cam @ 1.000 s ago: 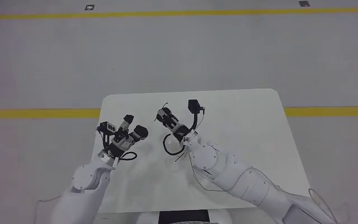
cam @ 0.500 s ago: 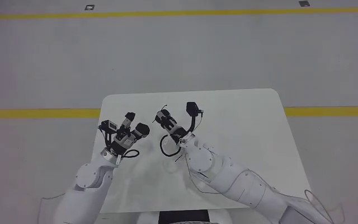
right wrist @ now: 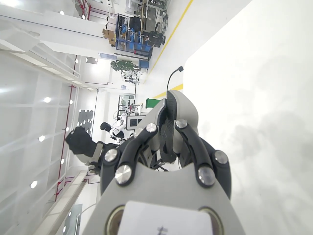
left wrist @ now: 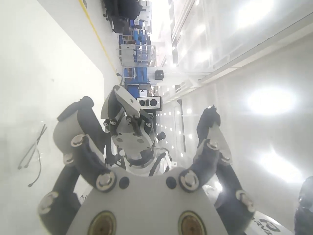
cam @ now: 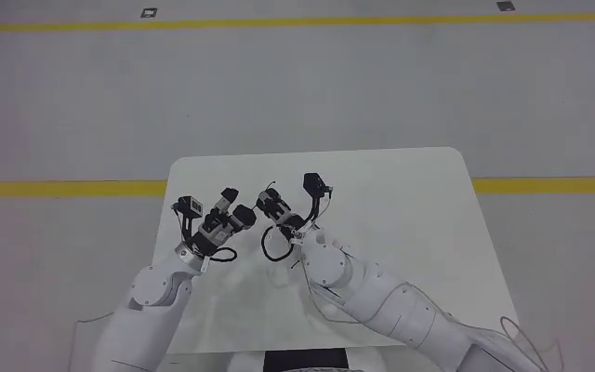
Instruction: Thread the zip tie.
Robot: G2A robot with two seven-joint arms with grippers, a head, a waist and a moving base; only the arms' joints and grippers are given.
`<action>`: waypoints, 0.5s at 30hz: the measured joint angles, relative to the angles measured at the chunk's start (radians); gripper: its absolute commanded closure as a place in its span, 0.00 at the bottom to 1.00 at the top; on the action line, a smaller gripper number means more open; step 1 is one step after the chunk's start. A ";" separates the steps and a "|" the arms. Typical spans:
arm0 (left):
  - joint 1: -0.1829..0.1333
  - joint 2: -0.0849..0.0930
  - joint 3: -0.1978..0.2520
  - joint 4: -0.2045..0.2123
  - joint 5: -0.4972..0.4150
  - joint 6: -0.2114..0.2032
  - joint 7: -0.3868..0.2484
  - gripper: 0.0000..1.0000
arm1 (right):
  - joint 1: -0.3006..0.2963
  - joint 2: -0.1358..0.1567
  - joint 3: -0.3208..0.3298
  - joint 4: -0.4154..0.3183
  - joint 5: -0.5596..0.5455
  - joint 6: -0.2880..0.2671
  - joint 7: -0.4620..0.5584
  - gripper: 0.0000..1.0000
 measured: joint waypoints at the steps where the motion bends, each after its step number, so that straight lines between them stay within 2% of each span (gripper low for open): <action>1: -0.001 0.000 0.001 0.000 0.002 0.001 0.002 0.00 | -0.002 0.000 0.001 0.000 -0.002 0.000 0.002 1.00; 14: -0.006 0.001 0.013 -0.001 0.034 0.001 0.020 0.00 | -0.034 -0.008 0.028 -0.001 -0.030 0.009 0.022 1.00; 15: -0.006 0.001 0.013 0.000 0.036 0.002 0.022 0.12 | -0.039 -0.009 0.033 -0.003 -0.036 0.010 0.024 1.00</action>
